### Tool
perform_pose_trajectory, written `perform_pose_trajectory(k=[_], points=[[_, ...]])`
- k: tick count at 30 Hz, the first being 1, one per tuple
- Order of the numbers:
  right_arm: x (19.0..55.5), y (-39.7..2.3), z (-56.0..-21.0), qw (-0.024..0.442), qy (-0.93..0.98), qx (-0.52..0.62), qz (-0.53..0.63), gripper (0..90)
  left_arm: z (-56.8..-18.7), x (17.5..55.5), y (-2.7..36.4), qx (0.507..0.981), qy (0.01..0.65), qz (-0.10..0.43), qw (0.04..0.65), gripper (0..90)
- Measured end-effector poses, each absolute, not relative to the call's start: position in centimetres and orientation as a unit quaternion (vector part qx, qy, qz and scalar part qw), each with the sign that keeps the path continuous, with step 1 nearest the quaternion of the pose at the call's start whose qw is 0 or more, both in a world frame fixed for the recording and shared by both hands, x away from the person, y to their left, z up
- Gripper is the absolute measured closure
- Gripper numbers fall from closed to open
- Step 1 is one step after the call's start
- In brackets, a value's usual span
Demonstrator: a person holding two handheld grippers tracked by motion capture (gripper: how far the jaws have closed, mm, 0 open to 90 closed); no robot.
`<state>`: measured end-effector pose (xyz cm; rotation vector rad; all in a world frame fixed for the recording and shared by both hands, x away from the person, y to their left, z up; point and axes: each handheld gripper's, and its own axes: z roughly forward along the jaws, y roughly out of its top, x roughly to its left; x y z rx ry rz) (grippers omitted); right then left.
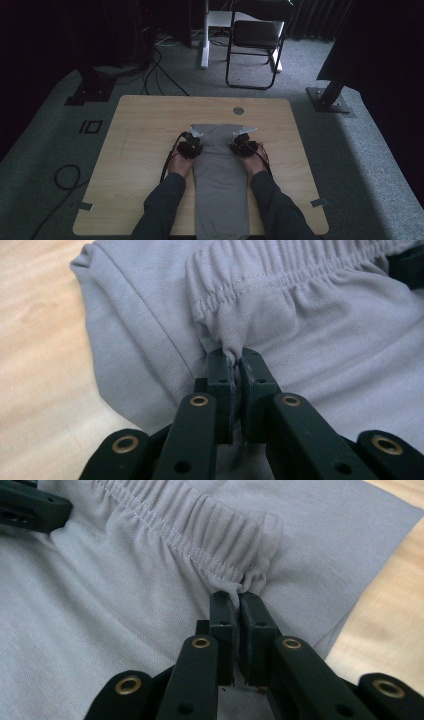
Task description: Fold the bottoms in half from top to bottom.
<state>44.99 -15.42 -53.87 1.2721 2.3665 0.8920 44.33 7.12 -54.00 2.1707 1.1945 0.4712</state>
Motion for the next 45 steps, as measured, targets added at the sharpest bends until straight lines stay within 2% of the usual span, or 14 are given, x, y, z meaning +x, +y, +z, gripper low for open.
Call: perform_pose_trajectory(k=[6,11,17,22,24,29,33,37,45], points=[[46.8,-15.6,-53.8,0.154,0.814,0.466,0.310,85.5,-53.9,45.7,6.4,0.813,0.466,0.180,0.298,85.5],[46.0,-15.9,-53.0,0.161,0.812,0.458,0.324,86.1,-52.8,45.0,7.0,0.815,0.455,0.169,0.317,85.6],[43.6,-17.2,-49.4,0.185,0.798,0.436,0.374,86.0,-48.5,41.9,7.9,0.807,0.419,0.179,0.376,85.8],[40.2,-17.8,-46.6,0.202,0.796,0.402,0.405,86.0,-45.3,37.5,8.5,0.807,0.384,0.188,0.408,85.7],[38.6,-18.1,-46.0,0.194,0.795,0.392,0.421,85.9,-45.1,35.7,8.8,0.808,0.374,0.183,0.417,85.6],[34.8,-18.0,-48.0,0.179,0.818,0.368,0.404,85.9,-48.4,32.3,8.7,0.830,0.366,0.177,0.382,85.1],[33.4,-17.4,-51.5,0.155,0.842,0.363,0.369,85.8,-52.2,32.1,8.8,0.839,0.388,0.154,0.350,84.7],[33.3,-16.9,-54.2,0.135,0.854,0.372,0.339,85.7,-54.2,32.7,8.7,0.842,0.396,0.145,0.336,84.9],[36.0,-16.6,-54.4,0.154,0.845,0.387,0.336,85.8,-54.6,35.3,8.3,0.829,0.406,0.169,0.346,85.2]])
